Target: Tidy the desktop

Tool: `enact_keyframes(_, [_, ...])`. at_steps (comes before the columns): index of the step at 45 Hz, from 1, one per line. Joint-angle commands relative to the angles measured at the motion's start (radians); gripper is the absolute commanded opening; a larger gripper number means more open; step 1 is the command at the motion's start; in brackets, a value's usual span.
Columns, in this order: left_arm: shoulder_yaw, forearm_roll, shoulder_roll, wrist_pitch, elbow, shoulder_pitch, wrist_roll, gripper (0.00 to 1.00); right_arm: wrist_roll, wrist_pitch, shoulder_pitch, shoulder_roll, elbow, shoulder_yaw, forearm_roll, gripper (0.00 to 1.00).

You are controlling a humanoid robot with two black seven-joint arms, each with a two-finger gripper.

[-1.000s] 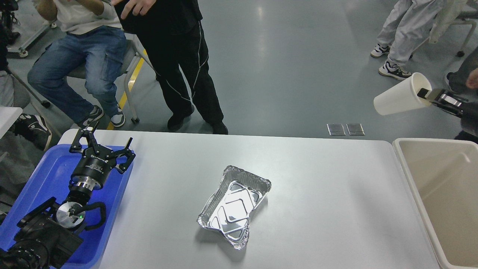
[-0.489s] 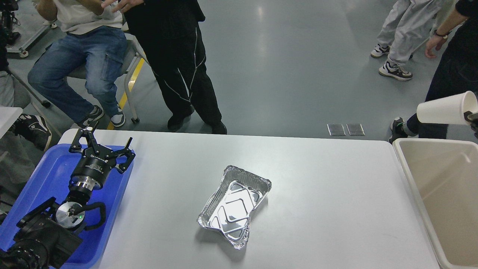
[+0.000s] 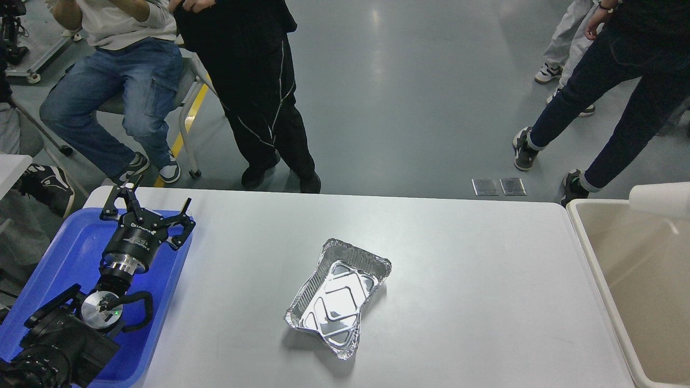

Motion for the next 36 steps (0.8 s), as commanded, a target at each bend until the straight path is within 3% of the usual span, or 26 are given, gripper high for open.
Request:
enact_keyframes(1, [0.000, 0.000, 0.000, 0.000, 0.000, 0.000, 0.000, 1.00, -0.008, -0.002, -0.071, 0.114, -0.183, 0.002, 0.083, 0.00])
enact_keyframes(22, [0.000, 0.000, 0.000, 0.000, 0.000, 0.000, 0.000, 1.00, -0.037, -0.016, -0.141, 0.369, -0.513, 0.031, 0.115, 0.00])
enact_keyframes(36, [0.000, 0.000, 0.000, 0.000, 0.000, 0.000, 0.000, 1.00, -0.047, -0.069, -0.192, 0.404, -0.532, 0.086, 0.115, 0.00])
